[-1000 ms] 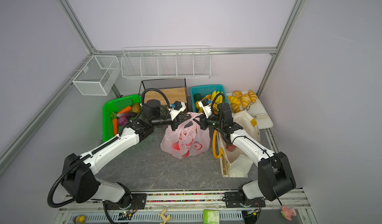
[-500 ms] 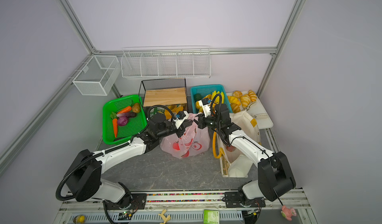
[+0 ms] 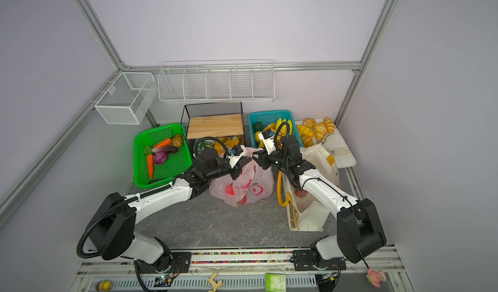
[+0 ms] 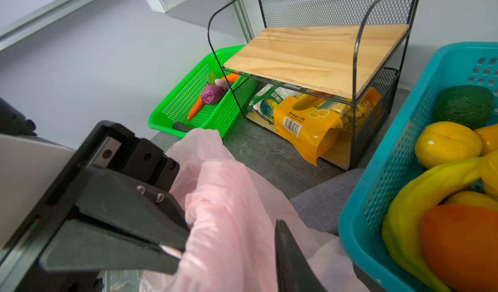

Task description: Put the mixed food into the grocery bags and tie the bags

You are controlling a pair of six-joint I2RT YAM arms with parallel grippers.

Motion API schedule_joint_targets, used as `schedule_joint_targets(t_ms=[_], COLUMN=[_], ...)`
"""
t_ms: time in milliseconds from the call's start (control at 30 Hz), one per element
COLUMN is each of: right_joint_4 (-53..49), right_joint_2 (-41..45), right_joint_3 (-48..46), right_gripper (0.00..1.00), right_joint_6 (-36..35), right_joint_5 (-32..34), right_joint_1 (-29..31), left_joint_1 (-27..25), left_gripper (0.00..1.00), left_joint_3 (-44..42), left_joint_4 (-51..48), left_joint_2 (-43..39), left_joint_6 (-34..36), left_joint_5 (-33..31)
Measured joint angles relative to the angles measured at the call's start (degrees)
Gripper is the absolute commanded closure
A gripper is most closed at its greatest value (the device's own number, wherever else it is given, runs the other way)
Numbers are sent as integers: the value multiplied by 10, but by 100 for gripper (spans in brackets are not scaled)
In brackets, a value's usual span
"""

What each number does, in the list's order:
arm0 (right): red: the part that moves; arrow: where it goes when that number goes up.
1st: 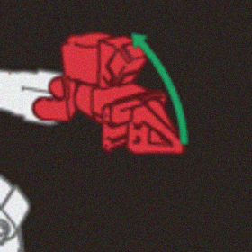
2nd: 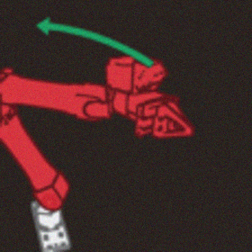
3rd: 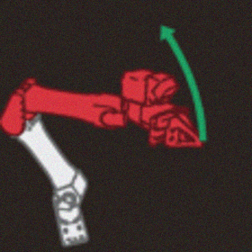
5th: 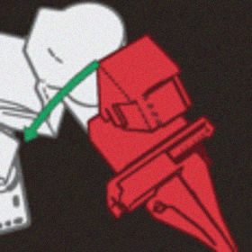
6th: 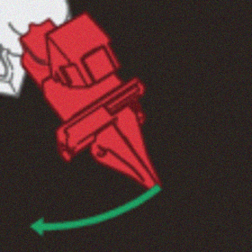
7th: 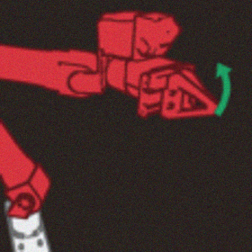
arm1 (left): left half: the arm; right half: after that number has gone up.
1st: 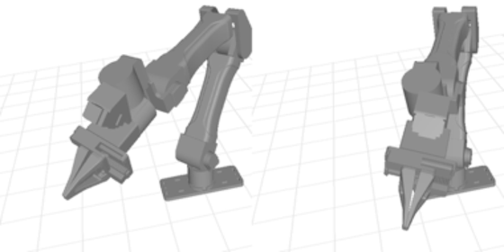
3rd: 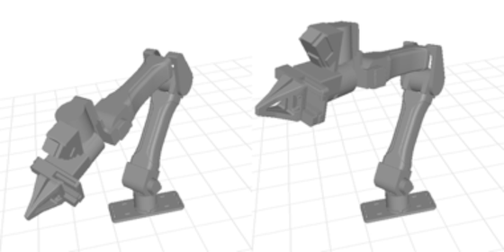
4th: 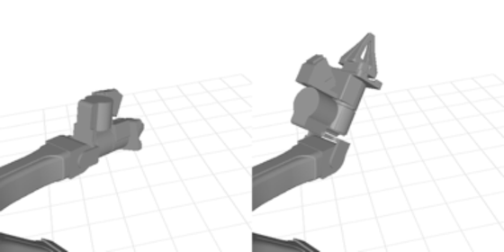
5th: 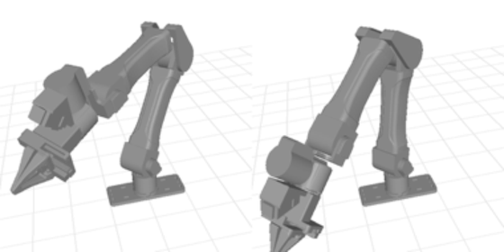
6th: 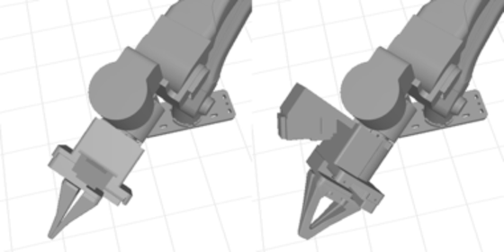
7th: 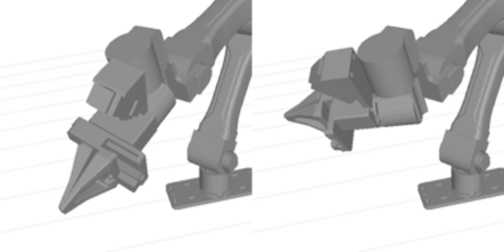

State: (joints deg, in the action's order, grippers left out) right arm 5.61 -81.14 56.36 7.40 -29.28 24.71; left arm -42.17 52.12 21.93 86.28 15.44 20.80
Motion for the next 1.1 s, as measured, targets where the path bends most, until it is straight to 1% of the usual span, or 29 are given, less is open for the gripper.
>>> schedule_joint_targets(t_ms=[200, 333, 500, 733, 800, 833, 867, 967, 1033, 1100], right_joint_4=[-65, -88, -96, -76, -70, -70, -67, -62, -61, -61], right_joint_2=[23, 37, 39, 12, 0, -4, -9, -19, -21, -21], right_joint_3=[13, 16, 19, 38, 43, 45, 47, 51, 52, 52], right_gripper=[50, 44, 40, 39, 43, 48, 57, 78, 88, 93], right_joint_6=[-43, -60, -59, -37, -34, -33, -32, -29, -29, -33], right_joint_5=[11, 9, -15, -45, -47, -47, -47, -47, -46, -46], right_joint_1=[-7, -11, -21, -14, -9, -8, -6, -4, -4, -4], left_joint_1=[0, 0, 0, 0, 0, 0, 0, 0, 0, 0], left_gripper=[100, 100, 100, 100, 100, 100, 100, 99, 92, 80], left_joint_3=[0, 0, 0, 2, 2, 2, 2, 2, 2, 3], left_joint_4=[-2, -4, -8, -15, -20, -22, -25, -34, -42, -56], left_joint_2=[0, 0, 2, 7, 9, 9, 10, 10, 10, 9], left_joint_6=[0, 2, 3, 11, 14, 15, 17, 20, 26, 35], left_joint_5=[0, 0, 0, 0, 0, 0, 0, -1, -2, -3])
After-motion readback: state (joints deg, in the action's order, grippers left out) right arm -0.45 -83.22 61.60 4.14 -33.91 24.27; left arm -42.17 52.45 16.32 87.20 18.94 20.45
